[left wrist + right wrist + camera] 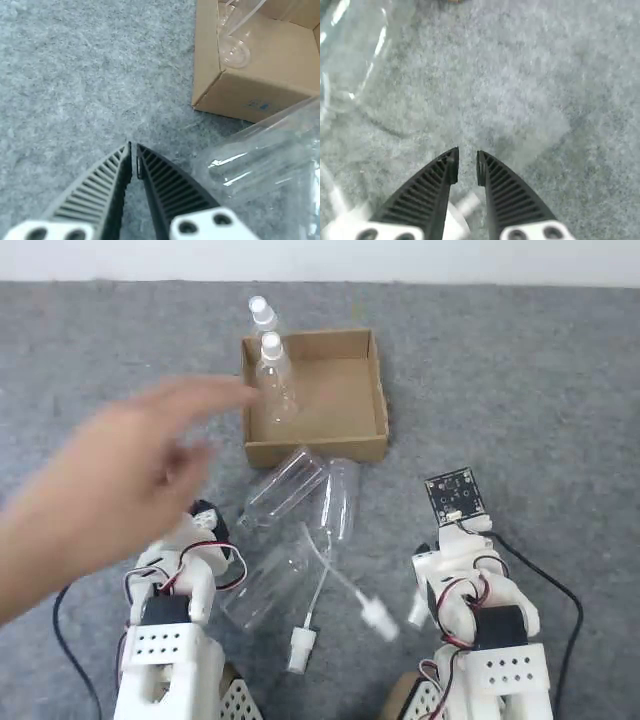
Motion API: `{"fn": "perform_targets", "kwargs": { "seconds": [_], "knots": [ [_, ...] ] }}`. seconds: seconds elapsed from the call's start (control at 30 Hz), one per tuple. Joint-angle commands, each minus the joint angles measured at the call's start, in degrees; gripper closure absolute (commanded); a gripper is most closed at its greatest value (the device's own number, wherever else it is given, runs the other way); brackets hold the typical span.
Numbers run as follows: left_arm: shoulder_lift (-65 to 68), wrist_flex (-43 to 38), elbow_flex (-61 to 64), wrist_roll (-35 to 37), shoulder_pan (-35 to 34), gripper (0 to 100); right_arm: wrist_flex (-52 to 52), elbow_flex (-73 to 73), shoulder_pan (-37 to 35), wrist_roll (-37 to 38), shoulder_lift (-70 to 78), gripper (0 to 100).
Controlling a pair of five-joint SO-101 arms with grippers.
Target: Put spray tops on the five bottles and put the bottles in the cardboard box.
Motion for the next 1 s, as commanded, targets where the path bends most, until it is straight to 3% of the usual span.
{"fn": "perform_targets", "kwargs": {
  "seconds": [0.0,0.3,0.5,0.87,0.97],
  "knots": [
    [-0.88,-0.26,-1.1,-0.53,0.35,99,-3.82,-1.23,0.4,0.7,-1.01,99.1],
    [-0.88,-0.26,-1.1,-0.53,0.35,99,-7.96,-1.93,0.04,2.46,-0.92,99.1],
    [-0.88,-0.26,-1.1,-0.53,0.35,99,3.21,-8.18,0.48,9.32,-0.92,99.1],
    [-0.88,-0.26,-1.1,-0.53,0.35,99,9.63,-12.04,0.57,17.67,-0.4,99.2],
    [-0.88,-0.26,-1.1,-0.53,0.35,99,16.57,-19.34,0.4,20.48,-0.31,99.2]
  ]
}}
